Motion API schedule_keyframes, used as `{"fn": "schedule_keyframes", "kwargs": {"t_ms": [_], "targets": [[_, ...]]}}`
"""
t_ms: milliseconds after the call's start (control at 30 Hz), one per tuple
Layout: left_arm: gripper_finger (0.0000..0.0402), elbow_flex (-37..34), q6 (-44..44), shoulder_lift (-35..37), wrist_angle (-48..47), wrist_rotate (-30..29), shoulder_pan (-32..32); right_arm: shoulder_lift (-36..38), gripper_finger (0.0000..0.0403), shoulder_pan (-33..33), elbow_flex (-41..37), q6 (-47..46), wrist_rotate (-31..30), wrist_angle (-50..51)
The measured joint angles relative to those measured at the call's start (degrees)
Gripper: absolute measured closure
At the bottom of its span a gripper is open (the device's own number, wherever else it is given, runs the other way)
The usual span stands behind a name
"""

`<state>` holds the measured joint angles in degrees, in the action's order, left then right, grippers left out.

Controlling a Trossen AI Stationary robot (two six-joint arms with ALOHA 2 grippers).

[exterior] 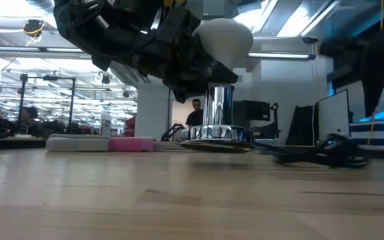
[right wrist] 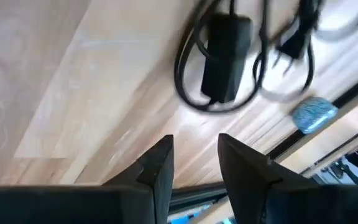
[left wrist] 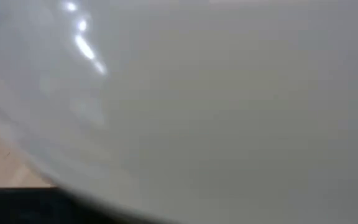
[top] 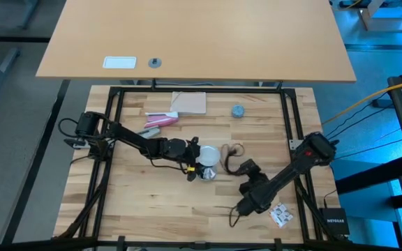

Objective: Screw lightbulb
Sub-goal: Insert the white lightbulb into the desk lamp

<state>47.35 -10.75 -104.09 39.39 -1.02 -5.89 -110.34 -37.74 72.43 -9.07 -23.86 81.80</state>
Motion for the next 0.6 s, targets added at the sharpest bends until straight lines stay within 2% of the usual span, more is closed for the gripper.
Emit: {"fn": "schedule_keyframes", "kwargs": {"t_ms": [167,300,600], "targets": [[0.0245,0.0,0.0,0.0,-0.8,-0.1,0.0,5.6,0.0275,-0.1,0.0,-3.2,-3.7,-1.2],[0.0241,0.0,-2.1,0.0,-3.1,-2.5,0.0,8.4,0.0275,-0.1,0.0,-4.6,-5.1,-2.6],[0.0171,0.0,-3.0,0.0,-5.7,-3.8,-0.1,9.1,0.0275,-0.1,0.0,-4.2,-5.2,-6.3]]}}
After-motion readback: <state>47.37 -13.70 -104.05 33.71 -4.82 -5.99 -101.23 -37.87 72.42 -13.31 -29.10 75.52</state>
